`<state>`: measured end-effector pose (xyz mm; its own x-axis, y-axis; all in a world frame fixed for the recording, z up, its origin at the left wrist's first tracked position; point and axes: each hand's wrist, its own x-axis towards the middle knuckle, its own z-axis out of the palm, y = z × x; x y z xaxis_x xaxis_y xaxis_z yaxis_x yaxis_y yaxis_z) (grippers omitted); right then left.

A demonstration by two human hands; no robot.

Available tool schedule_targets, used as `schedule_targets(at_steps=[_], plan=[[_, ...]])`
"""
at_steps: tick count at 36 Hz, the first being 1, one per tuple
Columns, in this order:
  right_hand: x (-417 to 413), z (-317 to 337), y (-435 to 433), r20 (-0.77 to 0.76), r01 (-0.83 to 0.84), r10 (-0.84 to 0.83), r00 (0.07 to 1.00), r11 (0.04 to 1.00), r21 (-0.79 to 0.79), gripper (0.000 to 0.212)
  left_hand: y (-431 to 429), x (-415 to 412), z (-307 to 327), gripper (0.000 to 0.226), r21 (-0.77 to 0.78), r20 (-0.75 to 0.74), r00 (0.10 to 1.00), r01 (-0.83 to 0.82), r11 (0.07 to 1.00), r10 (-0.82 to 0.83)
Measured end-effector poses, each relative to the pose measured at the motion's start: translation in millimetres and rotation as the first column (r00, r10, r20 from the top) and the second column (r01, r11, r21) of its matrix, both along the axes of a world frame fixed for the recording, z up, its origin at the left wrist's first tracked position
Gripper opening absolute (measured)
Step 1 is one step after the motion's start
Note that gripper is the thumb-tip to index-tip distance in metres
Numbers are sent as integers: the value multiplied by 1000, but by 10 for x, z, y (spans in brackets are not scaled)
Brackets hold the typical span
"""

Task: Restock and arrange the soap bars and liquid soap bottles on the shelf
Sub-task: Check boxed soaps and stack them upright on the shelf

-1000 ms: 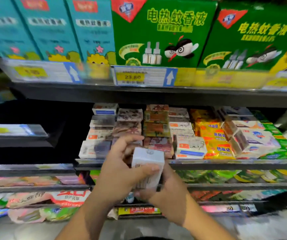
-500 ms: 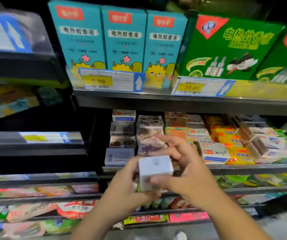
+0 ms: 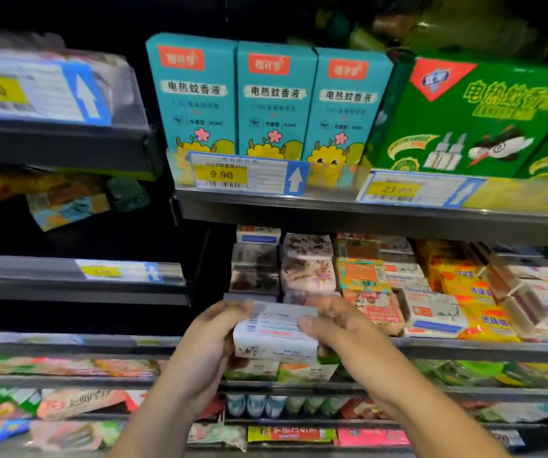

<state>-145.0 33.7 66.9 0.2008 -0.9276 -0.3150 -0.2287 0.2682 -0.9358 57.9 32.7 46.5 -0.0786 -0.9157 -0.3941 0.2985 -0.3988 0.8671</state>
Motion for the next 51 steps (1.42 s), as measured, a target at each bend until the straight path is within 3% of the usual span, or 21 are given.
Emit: schedule_targets(at_steps=[1, 3, 5, 8, 13, 17, 20, 23, 26, 28, 30, 32, 34, 36, 37, 41, 44, 48, 51], plan=[[-12, -32, -6, -7, -24, 24, 1000, 999, 49, 14, 30, -21, -11, 38, 78, -5, 998, 66, 995, -66], [-52, -47, -4, -52, -59, 64, 997, 994, 87, 26, 71, -32, -43, 38, 167, -1, 989, 143, 976, -145], [-129, -68, -20, -124, -79, 86, 989, 995, 63, 37, 28, -27, -74, 59, 162, 61, 984, 157, 974, -168], [-239, 13, -79, -126, -110, 104, 987, 993, -40, 29, -42, -8, -13, 72, -8, 203, 963, 181, 984, -175], [-449, 172, -192, -59, -188, 179, 982, 953, -235, 51, -98, -79, 125, 43, -313, 243, 965, 177, 933, -101], [-509, 220, -292, 40, -183, 197, 980, 955, -234, 22, -158, -63, 113, 47, -620, 485, 872, 291, 729, 64], [-551, 172, -381, 10, -230, 238, 971, 946, -231, 19, -229, -84, 20, 46, -735, 614, 756, 443, 514, 227], [-635, 133, -438, -41, -320, 319, 947, 925, -203, 27, -281, -119, -70, 49, -753, 635, 715, 490, 438, 292], [-676, 163, -483, -160, -331, 301, 940, 919, -216, 42, -310, -158, -182, 52, -762, 628, 714, 483, 432, 309], [-670, 188, -531, -294, -313, 234, 927, 913, -261, 46, -368, -184, -272, 58, -719, 668, 673, 473, 509, 318], [-611, 260, -564, -458, -309, 137, 878, 893, -327, 46, -433, -223, -317, 66, -609, 749, 596, 445, 656, 291], [-549, 284, -612, -539, -314, 64, 840, 867, -386, 46, -526, -259, -355, 71, -402, 856, 481, 385, 831, 191], [-485, 262, -687, -560, -276, 0, 828, 870, -409, 46, -614, -286, -448, 76, -140, 961, 273, 316, 938, 51], [-439, 209, -814, -602, -204, -63, 796, 909, -364, 46, -632, -313, -570, 81, 45, 997, 53, 271, 962, -61], [-392, 205, -875, -628, -178, -68, 775, 930, -321, 50, -621, -325, -626, 81, 106, 994, -1, 243, 964, -109], [-131, 188, -1151, -732, -232, -15, 681, 944, -235, 45, -602, -375, -678, 82, 160, 987, -52, 225, 961, -152], [44, 55, -1352, -731, -303, 73, 678, 934, -188, 42, -623, -360, -672, 84, 207, 978, -79, 239, 949, -194], [231, -89, -1518, -711, -326, -2, 704, 888, -325, 45, -640, -351, -644, 85, 253, 967, -93, 247, 935, -237], [340, -152, -1593, -795, -415, -25, 606, 842, -343, 36, -641, -358, -599, 85, 305, 952, -107, 239, 922, -287]])
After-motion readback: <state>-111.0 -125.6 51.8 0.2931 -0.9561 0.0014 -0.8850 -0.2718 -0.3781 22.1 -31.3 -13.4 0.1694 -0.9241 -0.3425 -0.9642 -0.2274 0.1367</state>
